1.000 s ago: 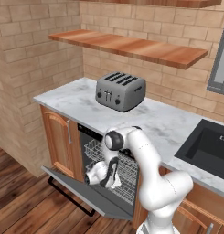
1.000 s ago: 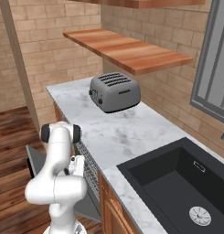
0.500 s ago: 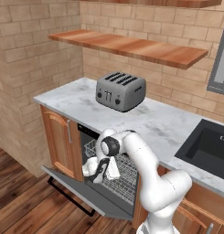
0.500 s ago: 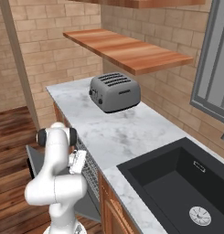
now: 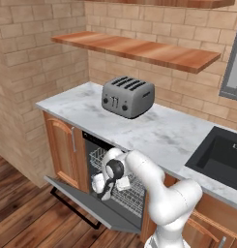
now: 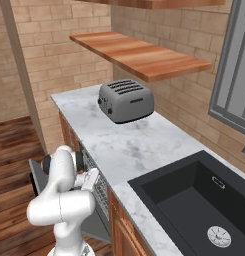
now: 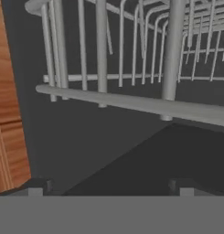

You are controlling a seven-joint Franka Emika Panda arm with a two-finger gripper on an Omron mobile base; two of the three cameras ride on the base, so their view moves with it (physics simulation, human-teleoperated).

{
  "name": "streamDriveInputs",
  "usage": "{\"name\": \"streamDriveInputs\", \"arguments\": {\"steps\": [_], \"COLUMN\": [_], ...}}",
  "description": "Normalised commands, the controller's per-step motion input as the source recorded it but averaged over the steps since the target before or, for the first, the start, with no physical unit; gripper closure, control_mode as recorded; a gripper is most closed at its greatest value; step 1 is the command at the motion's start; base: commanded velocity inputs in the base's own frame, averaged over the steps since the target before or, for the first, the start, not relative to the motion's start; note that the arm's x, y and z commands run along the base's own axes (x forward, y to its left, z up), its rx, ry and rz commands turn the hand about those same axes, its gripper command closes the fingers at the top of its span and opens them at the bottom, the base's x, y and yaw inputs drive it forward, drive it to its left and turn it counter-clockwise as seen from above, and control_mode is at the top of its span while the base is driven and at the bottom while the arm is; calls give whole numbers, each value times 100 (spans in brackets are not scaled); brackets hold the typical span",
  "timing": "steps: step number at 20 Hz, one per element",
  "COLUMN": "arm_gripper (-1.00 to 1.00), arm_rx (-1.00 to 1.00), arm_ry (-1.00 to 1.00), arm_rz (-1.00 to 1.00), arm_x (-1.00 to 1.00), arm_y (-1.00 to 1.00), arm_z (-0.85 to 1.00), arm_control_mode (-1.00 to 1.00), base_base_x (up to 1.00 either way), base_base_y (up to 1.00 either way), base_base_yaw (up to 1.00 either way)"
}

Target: Open the dishwasher door and pull out the top rack.

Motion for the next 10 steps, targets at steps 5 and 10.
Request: {"name": "streamDriveInputs", "arguments": {"steps": [5, 10], "arm_gripper": [-100, -100], "arm_rx": [-16, 3], "arm_ry": [2, 7], "arm_rz": [0, 0], "arm_x": [35, 30], "arm_y": [-42, -43], "arm_z": [-9, -71], "arm_control_mode": [-100, -100], "base_base_x": [0, 0], "base_base_y": [0, 0], "base_base_yaw": [0, 0]}}
